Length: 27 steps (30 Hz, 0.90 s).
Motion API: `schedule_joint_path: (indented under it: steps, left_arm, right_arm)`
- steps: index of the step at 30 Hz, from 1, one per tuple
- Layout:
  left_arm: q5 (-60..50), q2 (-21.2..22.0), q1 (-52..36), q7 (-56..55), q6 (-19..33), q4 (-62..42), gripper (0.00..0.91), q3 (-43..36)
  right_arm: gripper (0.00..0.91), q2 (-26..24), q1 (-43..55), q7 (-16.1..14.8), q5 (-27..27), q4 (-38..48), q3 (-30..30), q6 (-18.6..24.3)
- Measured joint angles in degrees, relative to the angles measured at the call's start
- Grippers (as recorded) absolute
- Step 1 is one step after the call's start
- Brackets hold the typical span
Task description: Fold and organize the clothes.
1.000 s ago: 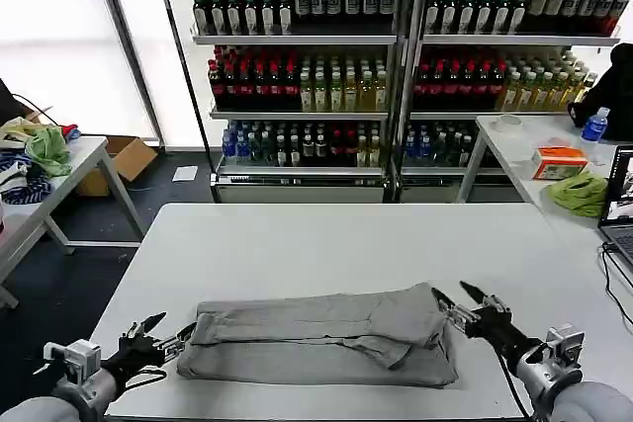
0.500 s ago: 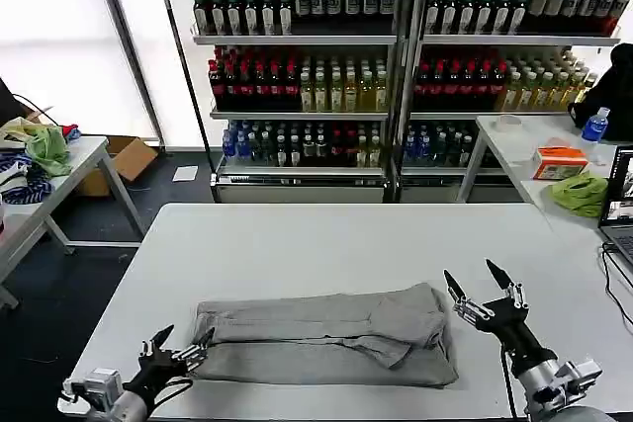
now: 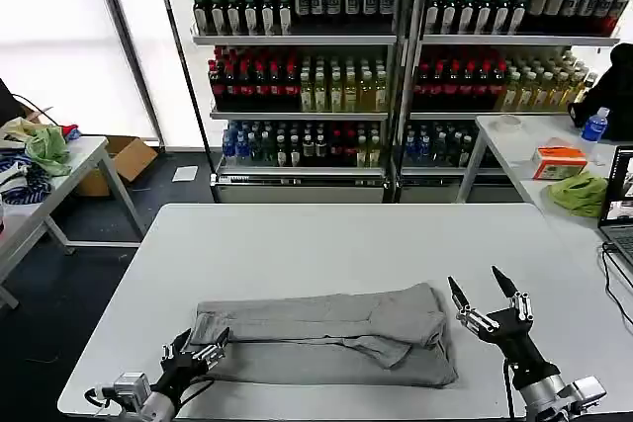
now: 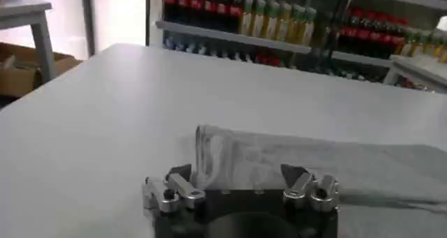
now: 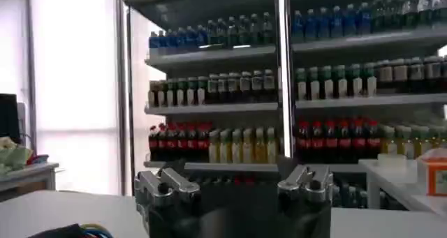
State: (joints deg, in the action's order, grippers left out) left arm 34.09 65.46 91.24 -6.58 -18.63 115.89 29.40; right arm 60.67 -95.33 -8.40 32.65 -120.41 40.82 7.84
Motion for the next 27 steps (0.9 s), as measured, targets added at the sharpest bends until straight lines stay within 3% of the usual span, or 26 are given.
schedule_joint_path:
  steps: [1,2,4,27]
  left_arm:
    - [0.02,0.06,-0.03,0.02,0.06,-0.22,0.373,-0.14]
    - [-0.01,0.03,-0.12,0.01,0.16,-0.49,0.101,-0.25]
    - [-0.14,0.12,-0.32,-0.01,0.53,-0.92,0.000,-0.45]
    - [-1.00,1.61,-0.59,0.57,3.77,-1.56,0.010,-0.23]
  right_arm:
    - [0.907,-0.01,-0.01,-0.01,0.06,-0.02,0.12,0.12]
    - [0.907,0.00,-0.04,-0.02,0.09,-0.04,0.19,0.22]
    - [0.907,-0.01,-0.20,-0.02,0.32,-0.16,0.35,0.30]
    - [0.907,-0.28,0.51,0.24,2.31,-0.18,0.13,0.27]
